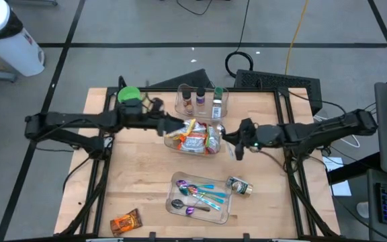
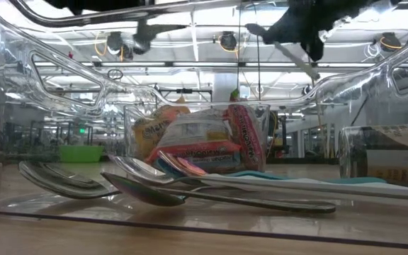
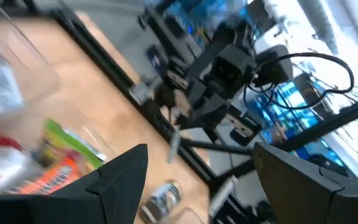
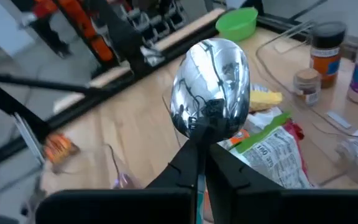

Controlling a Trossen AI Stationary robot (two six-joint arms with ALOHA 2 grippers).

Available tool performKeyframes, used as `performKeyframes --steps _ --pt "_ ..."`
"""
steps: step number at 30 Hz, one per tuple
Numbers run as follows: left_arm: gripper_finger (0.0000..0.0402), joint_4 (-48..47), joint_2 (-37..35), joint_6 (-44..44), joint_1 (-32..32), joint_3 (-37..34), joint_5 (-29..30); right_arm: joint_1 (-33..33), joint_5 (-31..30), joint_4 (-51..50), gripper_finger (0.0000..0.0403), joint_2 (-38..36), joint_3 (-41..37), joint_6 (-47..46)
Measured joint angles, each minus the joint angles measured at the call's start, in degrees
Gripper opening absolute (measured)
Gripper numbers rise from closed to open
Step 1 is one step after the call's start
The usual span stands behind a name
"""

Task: Pick & Place Food Item
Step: Put the blue spoon into the bottom transparent bin

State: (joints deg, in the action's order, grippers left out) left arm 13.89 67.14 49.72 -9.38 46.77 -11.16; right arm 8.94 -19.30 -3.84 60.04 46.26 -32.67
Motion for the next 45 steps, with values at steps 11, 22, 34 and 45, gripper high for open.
performKeyframes --steps 11,22,34,45 --pt "0.0296 -8.2 18.6 3.2 1.8 18.5 -8.5 0.2 -0.5 -6.4 0.0000 13.6 13.0 13.6" --pt "0.0296 -22.8 24.3 -1.2 1.9 28.2 -7.2 0.2 -4.7 -9.3 0.0000 14.3 16.7 17.4" --pt "0.0164 -22.7 24.0 -1.6 1.9 28.3 -6.7 0.9 -4.5 -11.1 0.0001 14.4 16.6 18.8" --pt "0.0013 -22.2 23.9 -5.1 2.3 28.4 -7.8 0.9 -0.5 -11.0 0.0015 14.4 16.6 19.0"
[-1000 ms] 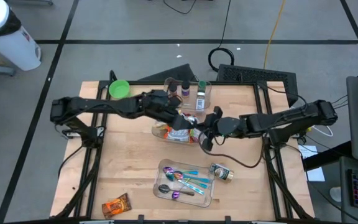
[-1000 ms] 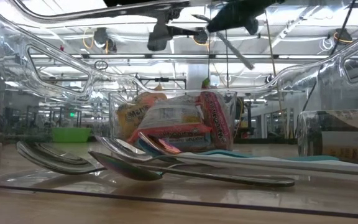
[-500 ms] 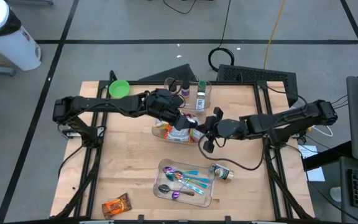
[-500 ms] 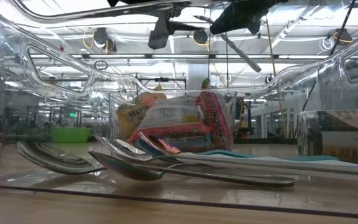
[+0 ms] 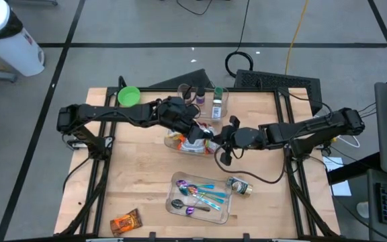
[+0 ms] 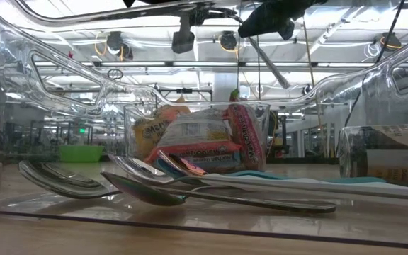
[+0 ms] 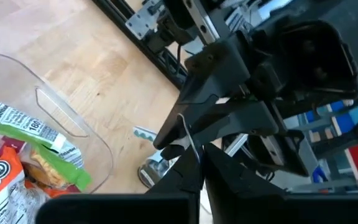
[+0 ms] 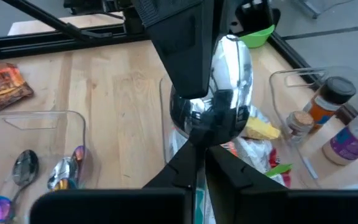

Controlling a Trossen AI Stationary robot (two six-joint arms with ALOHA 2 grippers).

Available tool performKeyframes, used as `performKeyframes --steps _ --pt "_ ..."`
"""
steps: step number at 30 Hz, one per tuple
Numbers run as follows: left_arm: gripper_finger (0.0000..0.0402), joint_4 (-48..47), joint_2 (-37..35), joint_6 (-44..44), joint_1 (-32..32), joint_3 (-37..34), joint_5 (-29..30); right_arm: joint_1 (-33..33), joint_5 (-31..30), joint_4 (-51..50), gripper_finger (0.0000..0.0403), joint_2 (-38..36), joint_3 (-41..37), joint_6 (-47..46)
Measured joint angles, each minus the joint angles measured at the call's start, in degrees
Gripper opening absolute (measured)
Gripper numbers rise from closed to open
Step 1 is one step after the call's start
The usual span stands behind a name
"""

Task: Pick & Place Food Item
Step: Put the blue spoon into the bottom transparent bin

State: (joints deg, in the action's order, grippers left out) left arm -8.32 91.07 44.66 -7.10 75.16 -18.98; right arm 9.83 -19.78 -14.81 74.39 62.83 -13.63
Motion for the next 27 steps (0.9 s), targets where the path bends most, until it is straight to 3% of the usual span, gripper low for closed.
performKeyframes --steps 17,27 --pt "0.0004 2.3 0.0 -4.3 0.1 0.0 -3.3 -4.3 10.3 -8.2 0.0146 -5.6 -0.1 -5.1" --pt "0.0003 6.8 0.0 -7.9 0.1 0.0 -6.5 -4.7 17.4 2.5 0.0181 -5.5 -7.5 -10.4"
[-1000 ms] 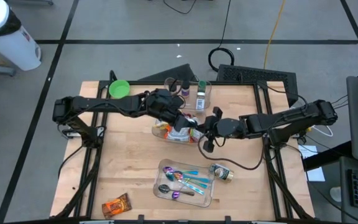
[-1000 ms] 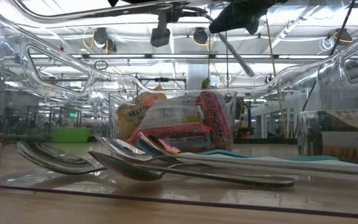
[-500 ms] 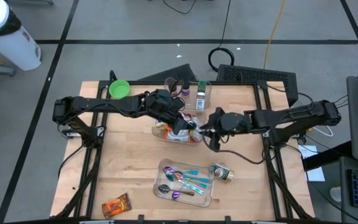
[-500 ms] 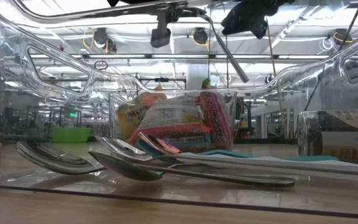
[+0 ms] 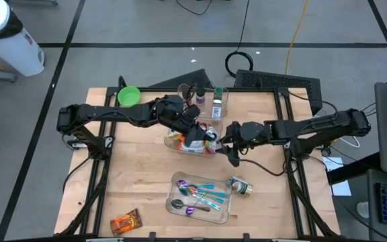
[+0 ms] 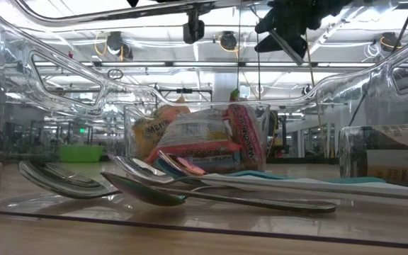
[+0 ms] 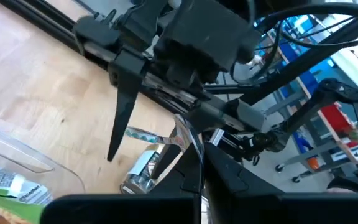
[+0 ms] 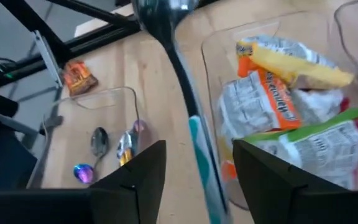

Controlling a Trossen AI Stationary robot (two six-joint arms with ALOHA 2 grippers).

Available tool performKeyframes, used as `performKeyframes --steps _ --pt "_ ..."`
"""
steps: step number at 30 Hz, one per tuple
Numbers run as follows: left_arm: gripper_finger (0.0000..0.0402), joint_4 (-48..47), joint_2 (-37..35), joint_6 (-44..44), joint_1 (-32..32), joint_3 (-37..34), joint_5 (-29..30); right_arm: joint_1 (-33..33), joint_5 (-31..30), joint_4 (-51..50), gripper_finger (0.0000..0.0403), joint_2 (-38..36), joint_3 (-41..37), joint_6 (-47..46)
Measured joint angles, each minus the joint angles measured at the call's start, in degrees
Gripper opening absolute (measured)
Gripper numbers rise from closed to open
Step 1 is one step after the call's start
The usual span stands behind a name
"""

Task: Pick & Place Food Item
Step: Put the blue spoon into the bottom transparent bin

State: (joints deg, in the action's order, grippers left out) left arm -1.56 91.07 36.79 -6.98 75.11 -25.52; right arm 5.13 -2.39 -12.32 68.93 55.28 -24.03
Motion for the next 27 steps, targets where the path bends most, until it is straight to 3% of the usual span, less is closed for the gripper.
performKeyframes --steps 5,12,24,27 --pt "0.0003 0.0 0.0 -2.7 0.5 0.0 -0.4 -0.1 4.3 1.9 0.0168 0.0 -1.4 -1.6" --pt "0.0003 -0.4 0.0 -12.5 1.6 0.0 -6.6 -0.9 10.6 1.9 0.0158 0.0 -1.4 -2.3" --pt "0.0003 -1.3 0.0 -20.6 2.3 0.0 -6.6 -5.8 28.4 7.0 0.0146 0.0 -1.4 -6.2" --pt "0.0003 -2.0 0.0 -20.6 2.3 0.0 -6.5 -6.7 29.6 7.8 0.0134 0.0 -1.4 -6.8"
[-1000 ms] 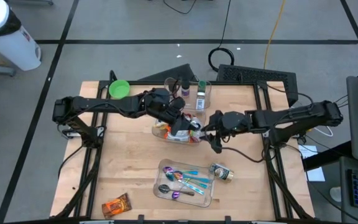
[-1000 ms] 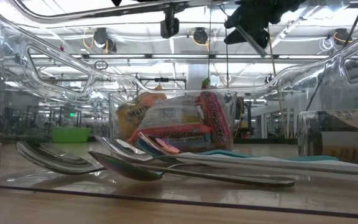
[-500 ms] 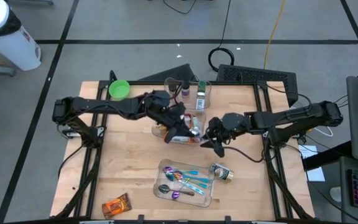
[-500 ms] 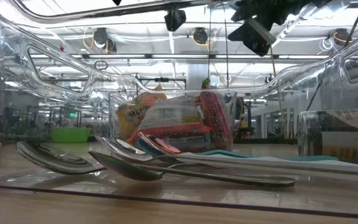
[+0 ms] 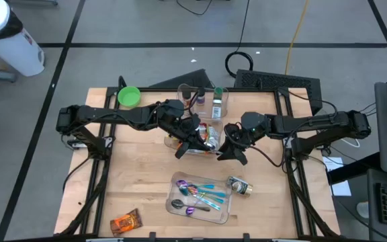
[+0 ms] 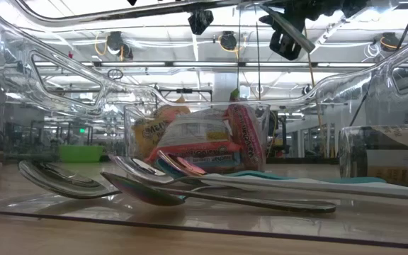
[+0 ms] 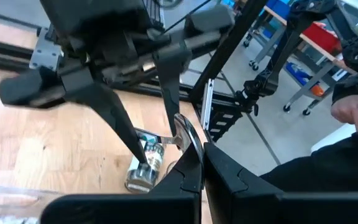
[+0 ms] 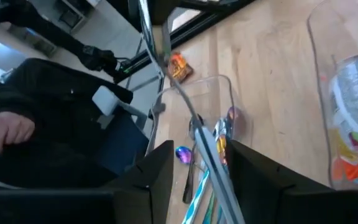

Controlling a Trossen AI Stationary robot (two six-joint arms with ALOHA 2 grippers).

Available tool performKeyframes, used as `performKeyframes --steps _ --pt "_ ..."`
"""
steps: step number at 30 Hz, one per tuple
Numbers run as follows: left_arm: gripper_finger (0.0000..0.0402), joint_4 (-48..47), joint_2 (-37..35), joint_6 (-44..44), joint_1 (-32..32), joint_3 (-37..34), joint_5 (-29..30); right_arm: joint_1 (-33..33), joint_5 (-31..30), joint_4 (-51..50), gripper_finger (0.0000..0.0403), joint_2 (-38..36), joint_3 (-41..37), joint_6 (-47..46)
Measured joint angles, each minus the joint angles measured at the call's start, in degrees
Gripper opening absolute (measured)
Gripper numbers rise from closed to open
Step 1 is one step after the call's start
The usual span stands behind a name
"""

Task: Pick & Place Food Item
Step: Put the blue spoon into the bottom transparent bin

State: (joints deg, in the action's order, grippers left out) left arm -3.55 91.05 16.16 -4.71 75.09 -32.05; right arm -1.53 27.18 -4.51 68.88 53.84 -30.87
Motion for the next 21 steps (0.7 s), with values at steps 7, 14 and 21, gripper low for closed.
performKeyframes --steps 7,14,21 --pt "0.0003 -0.6 0.0 0.0 0.0 0.0 0.3 -0.4 0.2 -0.6 0.0059 0.0 0.0 0.1" --pt "0.0005 -1.1 -1.4 1.7 -1.2 -0.1 -0.5 -0.3 2.6 0.8 0.0021 -0.4 0.1 -0.9" --pt "0.0073 -0.2 -2.5 6.4 -5.5 0.0 -7.6 -0.2 2.8 9.7 0.0015 -1.6 0.0 -8.1"
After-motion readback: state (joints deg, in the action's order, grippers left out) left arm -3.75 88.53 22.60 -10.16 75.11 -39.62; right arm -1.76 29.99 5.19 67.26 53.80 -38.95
